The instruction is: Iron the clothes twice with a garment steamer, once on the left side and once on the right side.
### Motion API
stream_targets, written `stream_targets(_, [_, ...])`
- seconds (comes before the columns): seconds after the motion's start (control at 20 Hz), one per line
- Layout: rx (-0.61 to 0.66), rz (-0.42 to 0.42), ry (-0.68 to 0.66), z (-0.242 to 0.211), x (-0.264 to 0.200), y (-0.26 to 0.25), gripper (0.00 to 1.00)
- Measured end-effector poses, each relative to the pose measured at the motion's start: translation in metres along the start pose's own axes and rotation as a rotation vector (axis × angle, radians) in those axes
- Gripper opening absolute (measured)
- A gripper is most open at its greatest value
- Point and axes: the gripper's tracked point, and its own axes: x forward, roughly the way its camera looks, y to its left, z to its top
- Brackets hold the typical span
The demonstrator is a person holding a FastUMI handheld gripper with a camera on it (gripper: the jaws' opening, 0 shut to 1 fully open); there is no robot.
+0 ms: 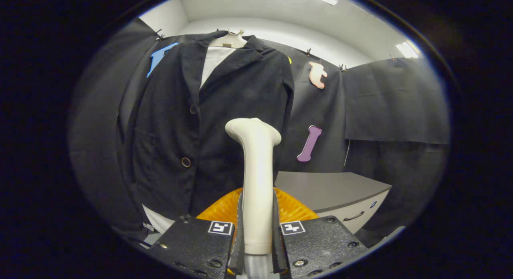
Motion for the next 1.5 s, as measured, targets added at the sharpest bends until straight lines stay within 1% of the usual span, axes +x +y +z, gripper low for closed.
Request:
stream_targets(0.7, [-0.067, 0.055, 0.145, -0.091, -0.038, 0.024, 0.30])
stream_targets(1.05, [-0.079, 0.072, 0.253, -0.137, -0.042, 0.027, 0.30])
stream_targets(1.15, [-0.077, 0.071, 0.277, -0.147, -0.044, 0.027, 0.30])
stream_targets(1.5, [-0.093, 0.087, 0.318, -0.160, -0.050, 0.028, 0.30])
